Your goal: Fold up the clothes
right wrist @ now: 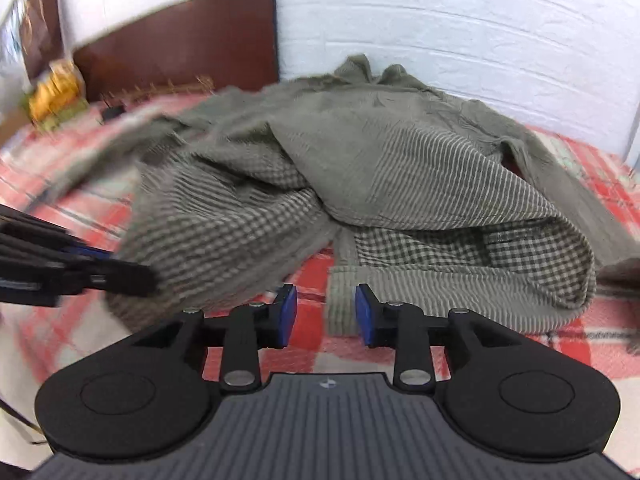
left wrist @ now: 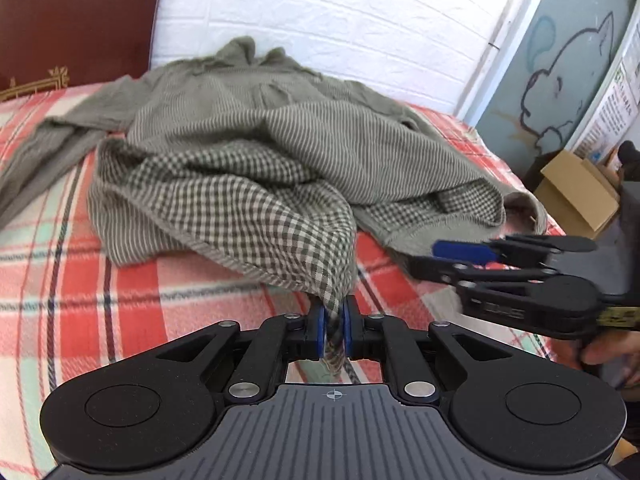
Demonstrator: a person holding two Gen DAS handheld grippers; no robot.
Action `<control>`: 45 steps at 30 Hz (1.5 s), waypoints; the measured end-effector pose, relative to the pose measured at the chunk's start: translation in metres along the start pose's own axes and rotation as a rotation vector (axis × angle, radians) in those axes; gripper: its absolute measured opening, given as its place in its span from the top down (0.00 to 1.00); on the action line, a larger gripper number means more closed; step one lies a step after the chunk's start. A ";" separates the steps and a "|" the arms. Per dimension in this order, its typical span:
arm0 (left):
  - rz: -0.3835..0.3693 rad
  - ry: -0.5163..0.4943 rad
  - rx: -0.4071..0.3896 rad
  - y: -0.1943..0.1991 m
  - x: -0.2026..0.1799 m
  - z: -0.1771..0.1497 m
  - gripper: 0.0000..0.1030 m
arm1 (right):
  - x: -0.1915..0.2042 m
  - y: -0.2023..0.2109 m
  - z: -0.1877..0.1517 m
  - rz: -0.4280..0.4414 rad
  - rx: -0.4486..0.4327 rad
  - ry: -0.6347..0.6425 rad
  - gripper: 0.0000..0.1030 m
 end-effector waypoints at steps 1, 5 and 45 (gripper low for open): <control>0.009 -0.006 0.000 0.000 0.001 -0.001 0.74 | -0.001 -0.004 -0.001 -0.021 0.006 0.002 0.66; 0.031 -0.020 0.011 -0.007 0.005 -0.002 0.71 | -0.003 -0.017 -0.003 -0.092 0.026 0.005 0.98; 0.207 -0.455 0.142 -0.051 -0.023 -0.015 0.59 | 0.013 0.020 -0.049 0.223 0.148 0.587 0.53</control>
Point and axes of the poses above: each gripper's, at about its wrist camera, not at the fingertips, and y roughly against the way its jaws point, x to its left, z to its top, the point moved 9 cm from there along -y, roughly the way its jaws point, and after that the axes turned 8 degrees about x, right-handed, at the moved point
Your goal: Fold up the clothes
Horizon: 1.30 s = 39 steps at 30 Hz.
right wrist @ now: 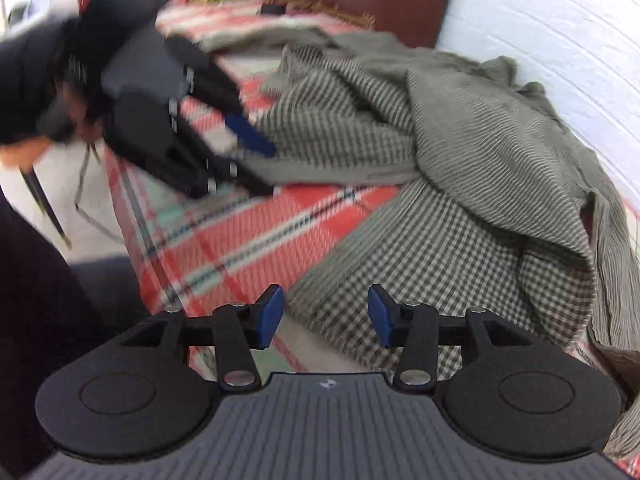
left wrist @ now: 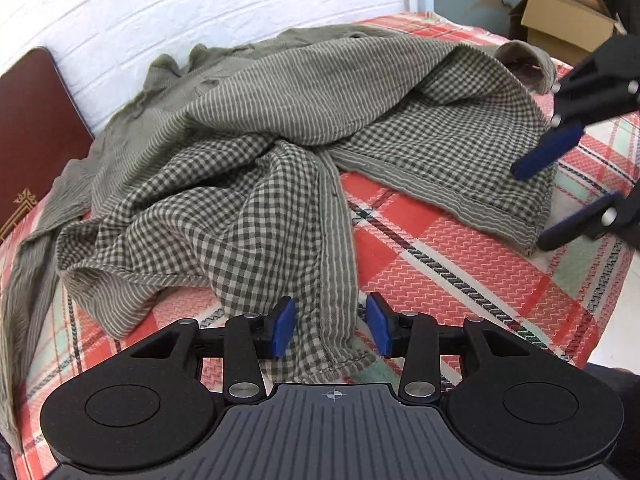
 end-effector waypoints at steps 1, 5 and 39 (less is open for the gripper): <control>-0.012 0.000 0.002 0.000 -0.001 0.001 0.73 | 0.000 -0.004 -0.001 -0.007 0.003 0.001 0.54; -0.089 0.061 -0.030 0.013 0.003 0.009 1.00 | 0.000 -0.007 0.001 0.019 0.003 -0.051 0.89; -0.281 0.200 -0.024 0.053 -0.006 -0.014 0.53 | 0.002 0.022 -0.005 0.097 -0.161 -0.342 0.78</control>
Point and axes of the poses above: each gripper's, at about its wrist camera, not at the fingertips, and y roughly against the way its jaws point, x to its left, z to its top, the point moved 9 cm from there along -y, roughly the way its jaws point, and after that the axes turned 8 degrees about x, right-handed, at the moved point
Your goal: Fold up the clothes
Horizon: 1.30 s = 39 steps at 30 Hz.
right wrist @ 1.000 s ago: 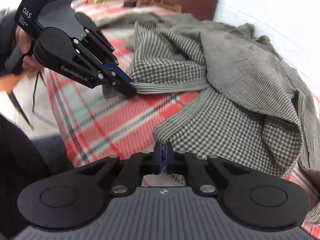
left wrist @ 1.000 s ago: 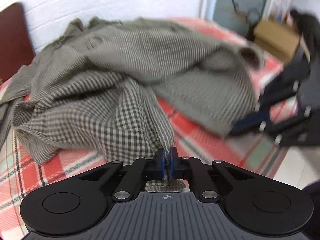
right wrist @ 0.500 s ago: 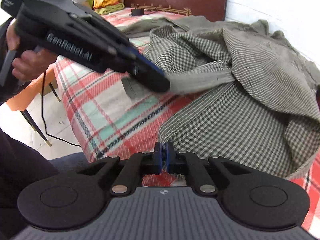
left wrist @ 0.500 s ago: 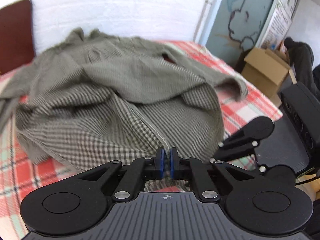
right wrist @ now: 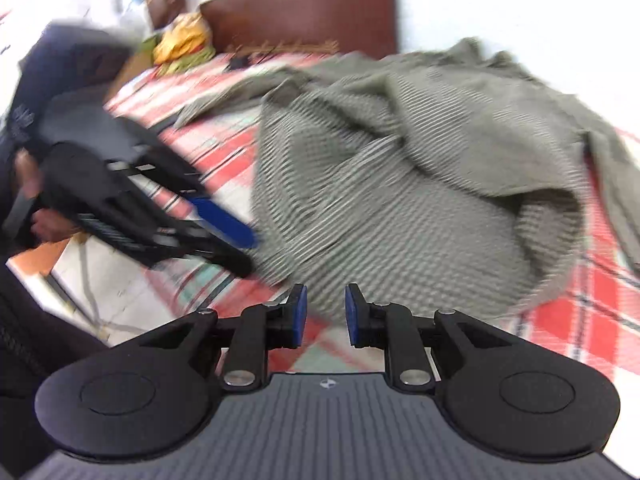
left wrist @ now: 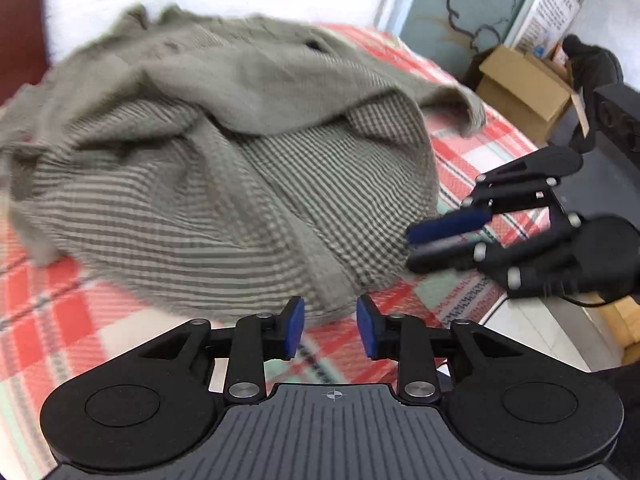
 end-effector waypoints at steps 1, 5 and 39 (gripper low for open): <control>0.031 0.015 -0.033 0.011 0.009 0.001 0.51 | -0.007 0.003 0.003 -0.019 -0.021 -0.024 0.78; 0.219 0.164 -0.155 0.049 0.071 0.009 0.39 | -0.035 0.015 0.013 -0.105 -0.105 -0.125 0.67; 0.511 0.396 -0.094 -0.001 0.194 0.022 0.93 | -0.185 0.050 0.037 -0.526 -0.234 -0.502 0.96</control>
Point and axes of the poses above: each gripper's, at about its wrist camera, not at the fingertips, and y roughly against the way its jaws point, x to its left, z to its top, the point moved 9 cm from there along -y, roughly the way its jaws point, and after that the axes turned 8 degrees about x, right-handed, at the moved point
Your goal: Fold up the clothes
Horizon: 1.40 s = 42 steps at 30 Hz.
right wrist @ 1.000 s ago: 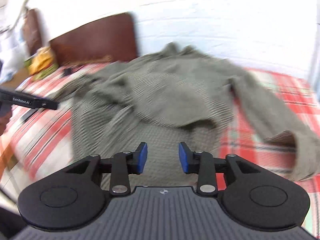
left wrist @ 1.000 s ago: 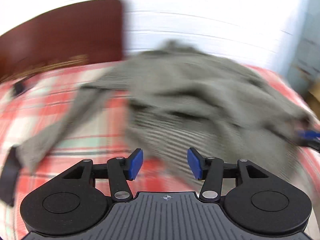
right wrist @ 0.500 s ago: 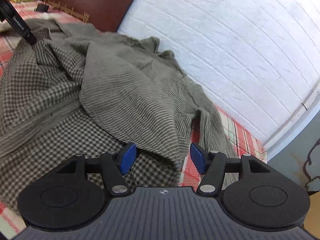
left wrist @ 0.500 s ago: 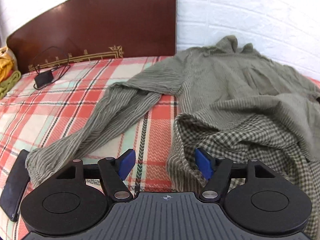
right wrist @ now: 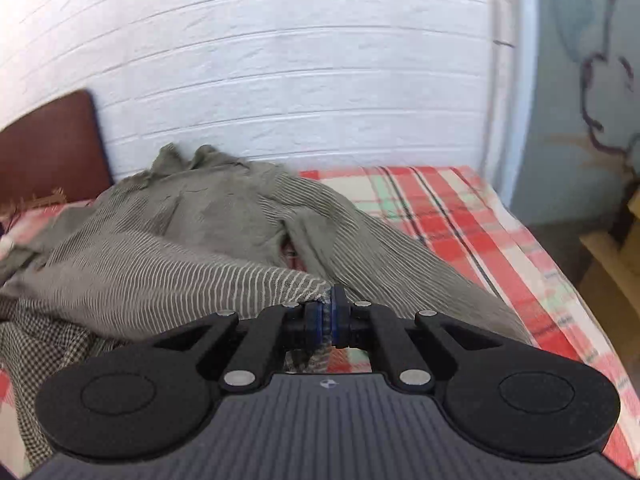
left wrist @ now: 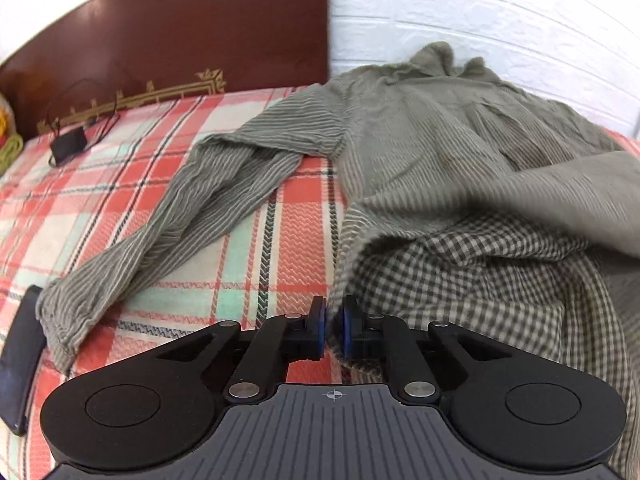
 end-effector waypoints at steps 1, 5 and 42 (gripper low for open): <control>0.002 -0.006 0.003 0.000 -0.001 -0.002 0.93 | -0.007 0.002 -0.006 0.003 0.010 -0.028 0.96; 0.011 -0.024 0.020 -0.002 -0.002 -0.010 0.87 | -0.018 -0.012 -0.050 0.040 0.129 -0.059 0.91; -0.004 -0.243 -0.087 -0.005 -0.026 0.017 0.33 | 0.224 -0.037 -0.037 0.252 0.088 0.755 0.26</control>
Point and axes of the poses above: each gripper's, at about its wrist camera, not at the fingertips, and y roughly against the way its jaws point, x to its left, z to its top, the point moved 9 cm from there along -y, roughly the way its jaws point, and after that the axes turned 8 degrees about x, right-handed, at the moved point
